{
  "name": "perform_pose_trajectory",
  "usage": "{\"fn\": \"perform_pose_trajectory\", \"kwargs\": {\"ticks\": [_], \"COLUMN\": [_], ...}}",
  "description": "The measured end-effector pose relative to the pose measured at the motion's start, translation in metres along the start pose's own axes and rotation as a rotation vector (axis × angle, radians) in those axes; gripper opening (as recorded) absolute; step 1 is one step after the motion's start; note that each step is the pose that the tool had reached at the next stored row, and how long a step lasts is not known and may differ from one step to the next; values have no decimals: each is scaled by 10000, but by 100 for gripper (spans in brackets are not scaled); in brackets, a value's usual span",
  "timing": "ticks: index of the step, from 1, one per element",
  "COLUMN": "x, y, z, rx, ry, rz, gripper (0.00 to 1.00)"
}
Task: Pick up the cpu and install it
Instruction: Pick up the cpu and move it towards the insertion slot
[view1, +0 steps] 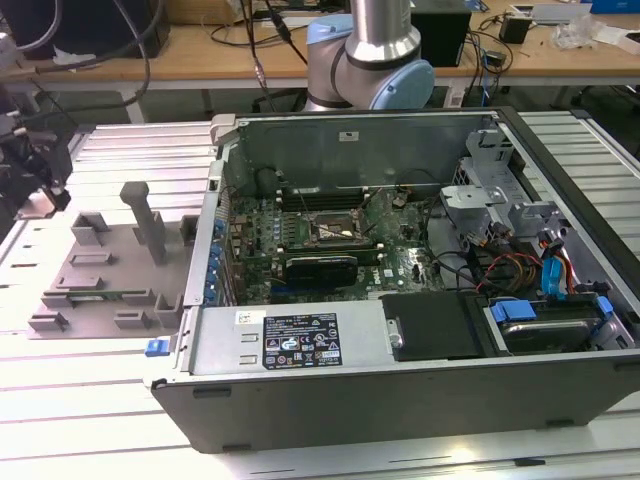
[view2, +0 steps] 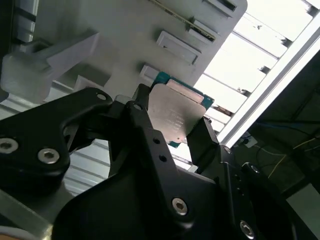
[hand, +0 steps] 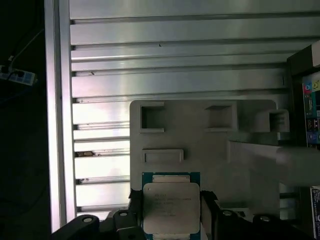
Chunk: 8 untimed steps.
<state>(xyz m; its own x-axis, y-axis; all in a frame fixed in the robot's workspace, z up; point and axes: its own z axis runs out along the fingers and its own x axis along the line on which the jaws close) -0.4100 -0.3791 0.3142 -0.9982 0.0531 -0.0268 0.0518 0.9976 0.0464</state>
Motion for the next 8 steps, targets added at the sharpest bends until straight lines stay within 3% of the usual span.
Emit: {"fn": "perform_pose_trajectory", "kwargs": {"ticks": [4, 5, 8], "x": [-3, -4, -6], "y": [12, 16, 21], "z": [-119, -185, -257], "rx": [1, 2, 1], "ry": [1, 1, 1], "rz": [0, 1, 1], "gripper": [55, 55, 55]}}
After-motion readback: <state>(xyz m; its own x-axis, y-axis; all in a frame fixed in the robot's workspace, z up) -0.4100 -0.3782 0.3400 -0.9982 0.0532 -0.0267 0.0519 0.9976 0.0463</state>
